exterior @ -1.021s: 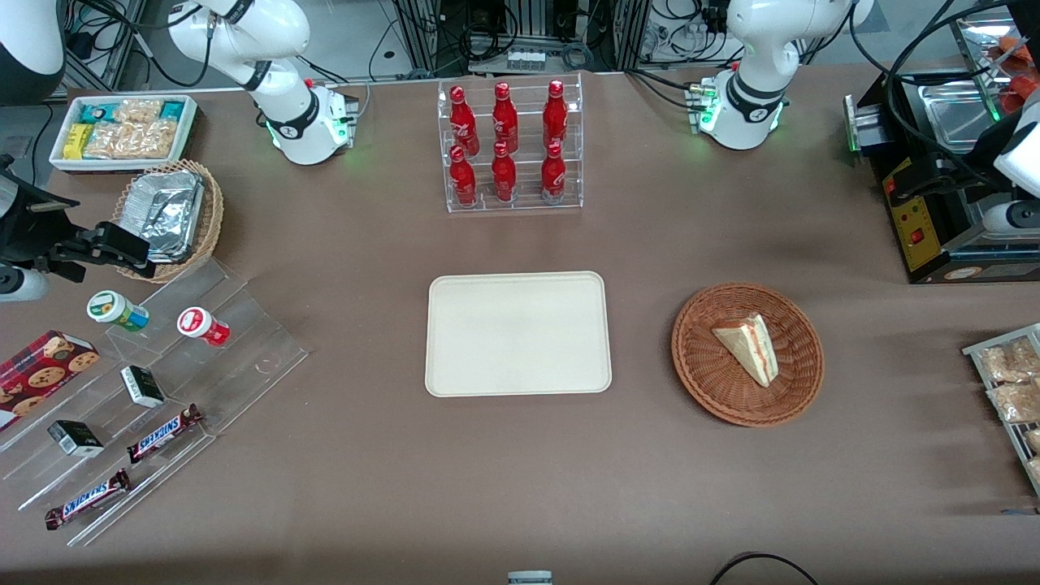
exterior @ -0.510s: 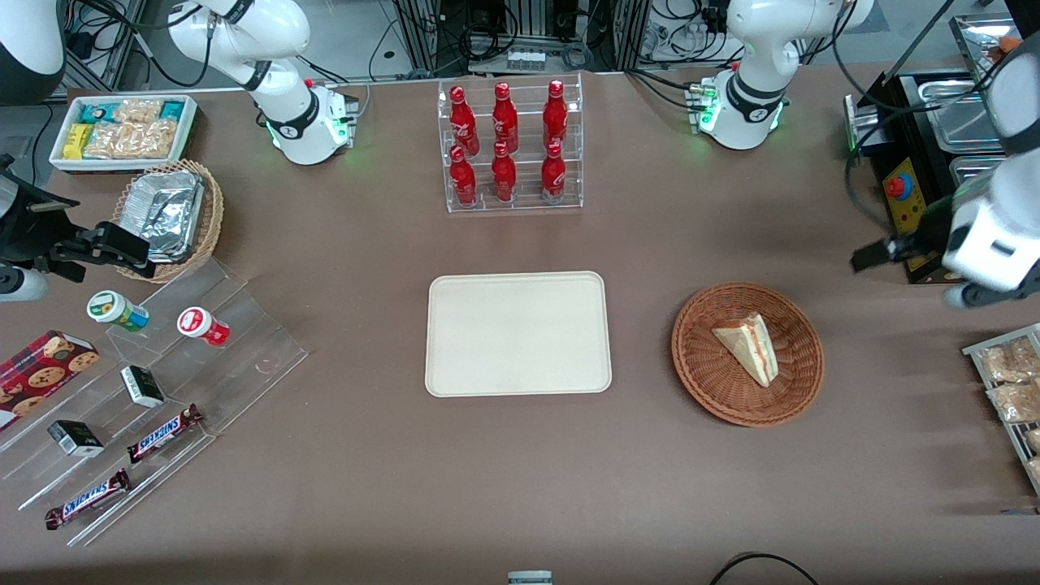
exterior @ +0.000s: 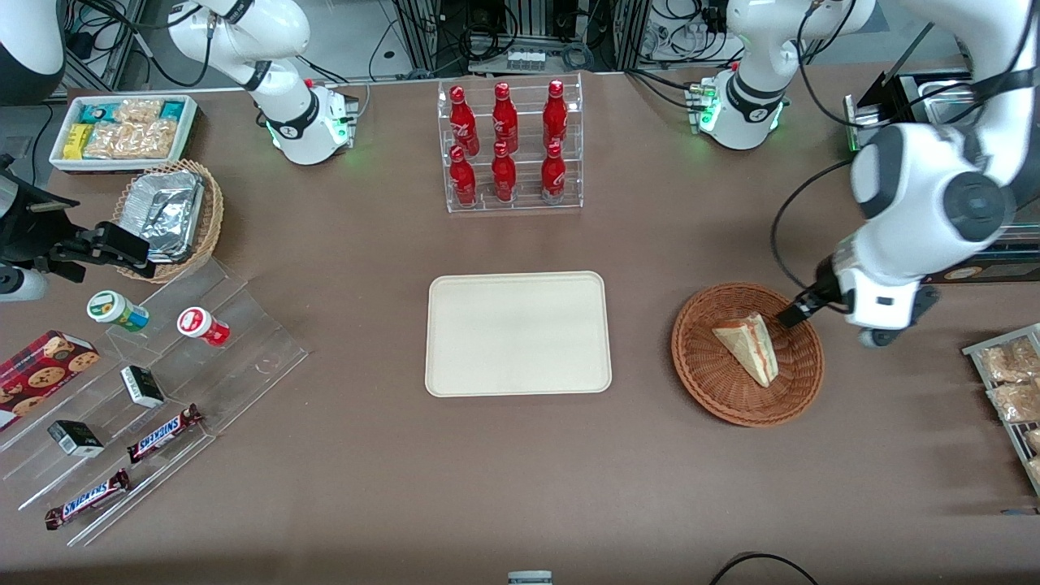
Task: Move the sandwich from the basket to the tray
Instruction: 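Move the left gripper over the wrapped sandwich in the wicker basket, then lower the left gripper and close it on the sandwich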
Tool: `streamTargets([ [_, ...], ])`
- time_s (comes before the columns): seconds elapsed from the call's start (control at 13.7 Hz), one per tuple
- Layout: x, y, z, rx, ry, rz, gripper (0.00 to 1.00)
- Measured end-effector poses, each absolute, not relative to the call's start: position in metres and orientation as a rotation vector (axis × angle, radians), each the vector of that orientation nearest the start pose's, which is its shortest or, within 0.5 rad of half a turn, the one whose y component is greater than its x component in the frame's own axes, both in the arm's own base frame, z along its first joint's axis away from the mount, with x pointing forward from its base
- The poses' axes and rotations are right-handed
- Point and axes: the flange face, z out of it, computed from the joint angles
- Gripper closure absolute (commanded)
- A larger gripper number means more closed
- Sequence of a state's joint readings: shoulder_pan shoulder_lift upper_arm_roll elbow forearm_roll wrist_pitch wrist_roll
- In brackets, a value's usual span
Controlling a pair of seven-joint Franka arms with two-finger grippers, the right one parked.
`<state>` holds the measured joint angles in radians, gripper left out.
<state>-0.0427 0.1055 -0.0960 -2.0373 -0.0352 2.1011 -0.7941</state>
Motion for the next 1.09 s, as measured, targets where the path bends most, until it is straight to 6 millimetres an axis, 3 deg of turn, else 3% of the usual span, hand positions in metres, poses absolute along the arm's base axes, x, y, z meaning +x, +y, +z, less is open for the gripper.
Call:
streamTargets([
  [0.15,0.551,-0.094,0.36,-2.97,-1.09,0.053,0.0],
  [0.44,0.537,-0.102,0.314,-2.913,-1.13,-0.018,0.0],
  [0.88,0.54,-0.114,0.269,-2.873,-1.102,-0.07,0.02],
  [0.95,0.541,-0.113,0.266,-2.87,-1.093,-0.08,0.36],
  [1.02,0.542,-0.111,0.262,-2.871,-1.093,-0.085,0.94],
  [1.09,0.543,-0.11,0.26,-2.871,-1.1,-0.09,1.0],
])
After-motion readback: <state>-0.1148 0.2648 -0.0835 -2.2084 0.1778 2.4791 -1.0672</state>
